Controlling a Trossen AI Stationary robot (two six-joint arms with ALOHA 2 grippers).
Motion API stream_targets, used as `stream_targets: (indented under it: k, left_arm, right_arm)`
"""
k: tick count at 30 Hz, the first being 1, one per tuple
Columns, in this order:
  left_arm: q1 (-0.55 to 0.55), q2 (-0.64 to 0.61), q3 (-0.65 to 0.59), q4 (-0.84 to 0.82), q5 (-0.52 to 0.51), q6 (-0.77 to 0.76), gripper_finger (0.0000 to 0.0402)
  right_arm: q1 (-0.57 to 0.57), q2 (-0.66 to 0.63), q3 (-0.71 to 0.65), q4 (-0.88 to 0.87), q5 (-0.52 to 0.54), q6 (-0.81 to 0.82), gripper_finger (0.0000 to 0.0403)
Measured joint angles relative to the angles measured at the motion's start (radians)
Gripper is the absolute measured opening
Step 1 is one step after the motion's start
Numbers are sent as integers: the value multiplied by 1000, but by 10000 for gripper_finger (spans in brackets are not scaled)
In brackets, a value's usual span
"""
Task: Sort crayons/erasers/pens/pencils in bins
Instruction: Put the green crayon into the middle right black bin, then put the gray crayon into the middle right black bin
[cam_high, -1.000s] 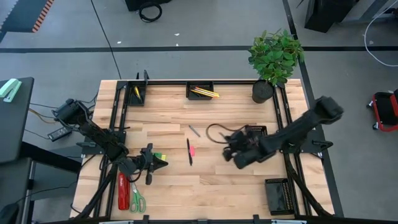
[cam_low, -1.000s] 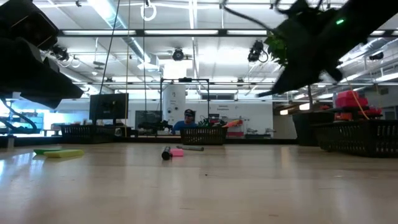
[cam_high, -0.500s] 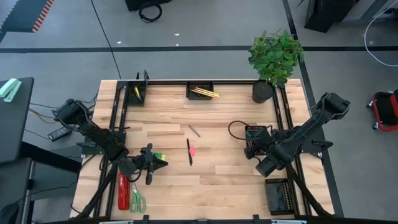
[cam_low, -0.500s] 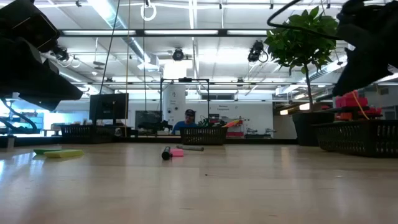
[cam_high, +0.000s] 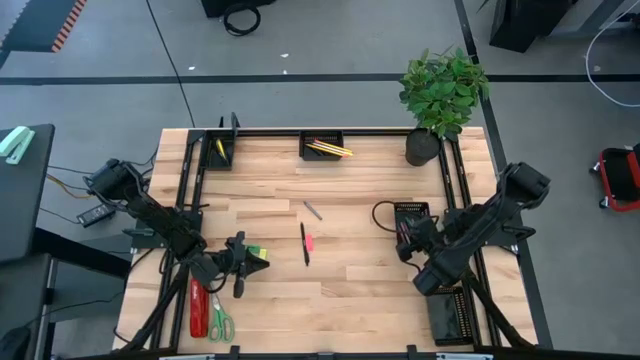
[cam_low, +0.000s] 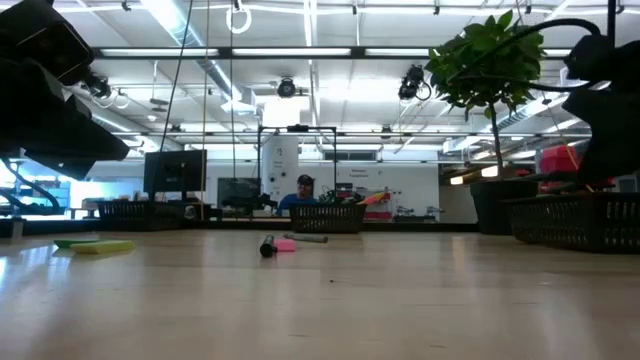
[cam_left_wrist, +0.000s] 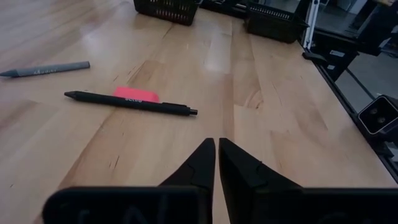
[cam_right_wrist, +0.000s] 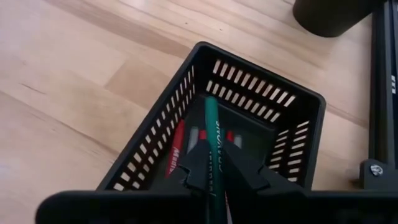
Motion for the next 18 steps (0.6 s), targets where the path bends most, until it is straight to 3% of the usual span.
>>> stream_targets:
  k: [4, 14, 18]
  left_arm:
    - [0, 0, 0, 0, 0, -18, 35]
    - [-14, 0, 0, -10, 3, -18, 30]
    - [-27, 0, 0, -10, 3, -17, 35]
  right_arm:
    - [0, 11, 0, 0, -2, 6, 57]
    - [0, 7, 0, 0, -13, 4, 145]
    - [0, -14, 0, 114, 150, -32, 162]
